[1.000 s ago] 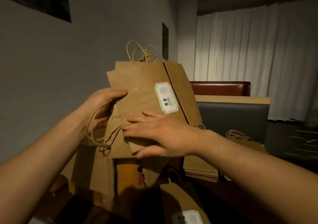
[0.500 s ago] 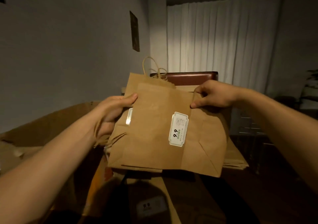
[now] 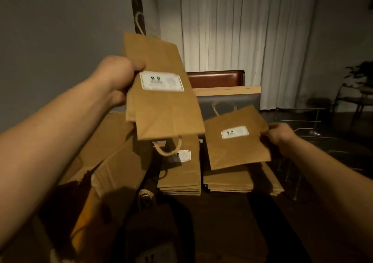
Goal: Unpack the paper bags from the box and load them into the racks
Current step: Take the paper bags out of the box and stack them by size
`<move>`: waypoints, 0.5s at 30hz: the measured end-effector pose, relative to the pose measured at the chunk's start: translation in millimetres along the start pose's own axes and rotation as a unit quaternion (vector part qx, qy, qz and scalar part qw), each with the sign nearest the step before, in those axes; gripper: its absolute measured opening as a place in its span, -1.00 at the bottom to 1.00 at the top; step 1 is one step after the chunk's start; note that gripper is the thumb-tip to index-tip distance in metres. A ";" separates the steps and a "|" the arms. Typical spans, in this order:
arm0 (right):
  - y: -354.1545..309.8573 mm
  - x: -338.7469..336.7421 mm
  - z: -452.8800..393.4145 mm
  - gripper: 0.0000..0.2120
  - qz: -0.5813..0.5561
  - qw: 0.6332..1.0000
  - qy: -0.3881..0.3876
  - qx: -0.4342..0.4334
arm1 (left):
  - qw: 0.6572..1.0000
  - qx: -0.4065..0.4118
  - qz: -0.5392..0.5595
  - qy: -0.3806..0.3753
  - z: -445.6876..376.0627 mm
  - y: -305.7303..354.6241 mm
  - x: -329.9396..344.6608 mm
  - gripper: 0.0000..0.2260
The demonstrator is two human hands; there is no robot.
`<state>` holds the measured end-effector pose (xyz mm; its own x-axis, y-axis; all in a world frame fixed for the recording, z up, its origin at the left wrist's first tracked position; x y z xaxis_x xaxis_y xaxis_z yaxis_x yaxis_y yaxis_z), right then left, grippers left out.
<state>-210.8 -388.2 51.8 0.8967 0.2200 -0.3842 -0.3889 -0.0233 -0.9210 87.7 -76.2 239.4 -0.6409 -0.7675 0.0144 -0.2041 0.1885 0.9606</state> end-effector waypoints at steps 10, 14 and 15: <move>82.6 63.9 -44.4 -0.73 0.364 0.925 0.069 -0.080 | 0.984 -0.162 0.049 -0.064 25.6 -166.3 74.8 -0.76; 30.4 66.5 1.1 -0.74 0.189 0.964 0.037 -0.186 | 0.981 -0.158 0.080 -0.085 39.2 -190.6 84.6 -0.83; 15.7 73.5 23.4 -0.70 0.044 0.983 -0.028 -0.174 | 0.980 -0.157 0.082 -0.089 42.4 -194.4 83.7 -0.83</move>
<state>-155.9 -349.5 10.6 0.8459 0.2557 -0.4680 -0.3597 -0.3743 -0.8547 42.3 -151.1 42.1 -0.7710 -0.6179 0.1539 0.1319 0.0815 0.9879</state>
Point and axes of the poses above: each hand's wrist, its own z-axis away from the middle knuckle, its own x-axis out of the palm, y = z × x, the point moved 8 cm from there along -z, towards the middle knuckle, and after that the axes turned 1 degree about y, right-handed, at the moved point
